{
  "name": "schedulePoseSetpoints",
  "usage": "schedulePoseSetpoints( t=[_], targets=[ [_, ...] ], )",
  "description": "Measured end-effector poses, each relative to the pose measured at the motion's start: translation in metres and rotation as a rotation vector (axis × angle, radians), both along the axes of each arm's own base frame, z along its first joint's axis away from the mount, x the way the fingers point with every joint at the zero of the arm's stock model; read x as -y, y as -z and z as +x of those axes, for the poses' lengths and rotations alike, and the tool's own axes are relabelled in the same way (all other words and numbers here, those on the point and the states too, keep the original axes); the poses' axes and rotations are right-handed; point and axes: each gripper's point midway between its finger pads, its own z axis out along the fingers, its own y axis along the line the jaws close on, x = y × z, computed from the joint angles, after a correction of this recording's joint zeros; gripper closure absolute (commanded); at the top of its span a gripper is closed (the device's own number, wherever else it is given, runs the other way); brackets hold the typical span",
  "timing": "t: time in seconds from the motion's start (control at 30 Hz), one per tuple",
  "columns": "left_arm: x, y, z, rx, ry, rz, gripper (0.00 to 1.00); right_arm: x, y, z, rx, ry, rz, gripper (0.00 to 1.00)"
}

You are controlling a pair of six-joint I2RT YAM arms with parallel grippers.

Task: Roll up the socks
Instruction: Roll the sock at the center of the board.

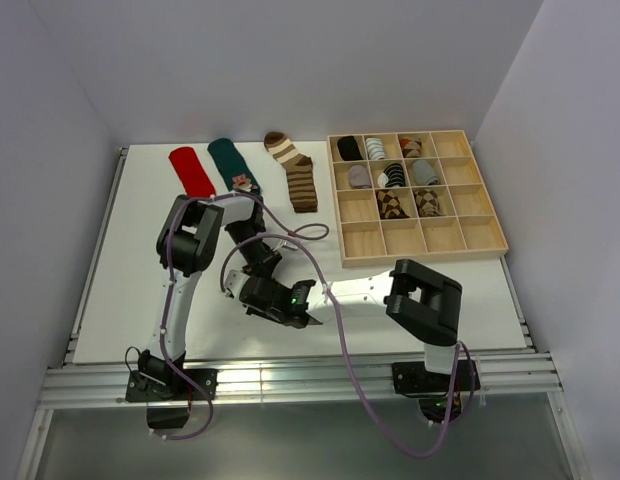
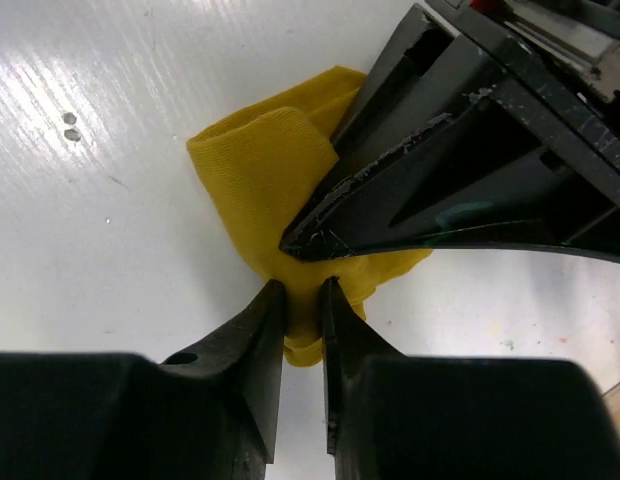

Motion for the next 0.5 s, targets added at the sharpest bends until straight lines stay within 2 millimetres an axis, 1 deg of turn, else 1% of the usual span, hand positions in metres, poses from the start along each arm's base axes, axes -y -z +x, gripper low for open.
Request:
schedulePoseSetpoints(
  t=[0.07, 0.17, 0.33, 0.43, 0.5],
  targets=[
    [-0.001, 0.001, 0.002, 0.004, -0.004, -0.001, 0.7, -0.001, 0.0, 0.001, 0.009, 0.002, -0.004, 0.83],
    [-0.002, 0.001, 0.005, 0.01, -0.015, -0.007, 0.65, -0.002, -0.001, 0.002, 0.01, 0.006, 0.0, 0.85],
    [-0.004, -0.001, 0.013, 0.049, -0.046, -0.035, 0.62, -0.002, -0.001, 0.007, -0.031, 0.014, 0.026, 0.87],
    [-0.007, -0.006, 0.026, 0.122, -0.076, -0.075, 0.65, -0.004, -0.002, 0.015, -0.078, 0.031, 0.064, 0.88],
    [-0.008, -0.012, 0.038, 0.179, -0.102, -0.115, 0.64, -0.004, -0.003, 0.019, -0.114, 0.039, 0.087, 0.88]
  ],
)
